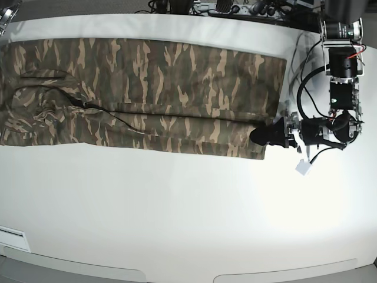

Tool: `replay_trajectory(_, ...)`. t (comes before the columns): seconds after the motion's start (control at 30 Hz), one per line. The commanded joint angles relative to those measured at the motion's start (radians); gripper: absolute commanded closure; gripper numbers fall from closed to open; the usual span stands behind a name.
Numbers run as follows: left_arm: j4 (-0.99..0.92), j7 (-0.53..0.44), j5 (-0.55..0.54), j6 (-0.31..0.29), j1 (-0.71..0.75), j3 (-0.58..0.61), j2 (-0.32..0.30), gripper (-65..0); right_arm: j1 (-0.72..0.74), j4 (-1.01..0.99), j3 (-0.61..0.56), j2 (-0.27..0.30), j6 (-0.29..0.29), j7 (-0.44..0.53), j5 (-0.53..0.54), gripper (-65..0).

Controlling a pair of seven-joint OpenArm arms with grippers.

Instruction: Fold the T-shirt properly

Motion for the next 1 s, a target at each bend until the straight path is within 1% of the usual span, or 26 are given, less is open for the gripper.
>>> replay_trajectory(0.0,0.003,0.015,0.042,0.010,-0.032,-0.002,-0.023,-44.7,0.017,0.016,0.006,0.031,-0.003,0.030,0.002,-1.9)
replay_trajectory(0.13,0.003,0.015,0.045,0.010,-0.073,-0.002,-0.024,-44.7,0.017,0.016,0.006,0.031,-0.003,0.029,0.002,-1.9)
replay_trajectory(0.33,0.003,0.015,0.044,0.011,-0.070,-0.001,-0.022,-44.7,0.016,0.014,0.006,0.031,-0.003,0.029,0.002,-1.9)
replay_trajectory(0.4,0.003,0.015,0.043,0.011,-0.072,-0.001,-0.023,-44.7,0.016,0.006,0.006,0.031,-0.001,0.029,0.024,-1.1)
replay_trajectory(0.43,0.003,0.015,0.040,0.011,-0.074,-0.001,-0.025,-44.7,0.016,-0.002,0.006,0.031,0.018,0.028,0.055,0.0)
replay_trajectory(0.53,0.003,0.015,0.024,0.010,-0.077,-0.001,-0.025,-44.7,0.016,-0.043,0.003,0.028,0.124,0.017,0.195,0.0)
replay_trajectory(0.63,0.003,0.015,-0.003,0.006,-0.077,-0.001,-0.025,-44.7,0.016,-0.094,0.002,0.013,0.224,-0.048,0.360,0.0)
replay_trajectory(0.67,0.003,0.015,-0.009,0.003,-0.077,-0.001,-0.025,-44.7,0.016,-0.117,-0.003,0.006,0.253,-0.067,0.398,0.0)
replay_trajectory(0.7,0.003,0.015,-0.016,0.002,-0.077,-0.001,-0.025,-44.7,0.016,-0.140,-0.013,-0.003,0.268,-0.073,0.395,0.0)
replay_trajectory(0.77,0.003,0.015,-0.018,0.002,-0.079,-0.001,-0.025,-44.7,0.016,-0.196,-0.043,-0.018,0.269,-0.060,0.343,0.0)
replay_trajectory(0.87,0.003,0.015,-0.018,0.002,-0.079,-0.001,-0.025,-44.7,0.016,-0.304,-0.114,-0.025,0.269,0.016,0.216,0.0)
replay_trajectory(0.9,0.003,0.015,-0.017,0.002,-0.079,-0.001,-0.025,-44.7,0.016,-0.340,-0.138,-0.025,0.270,0.043,0.189,0.0)
replay_trajectory(0.97,0.003,0.015,-0.016,0.002,-0.079,-0.001,-0.026,-44.7,0.016,-0.397,-0.175,-0.025,0.280,0.085,0.168,0.0)
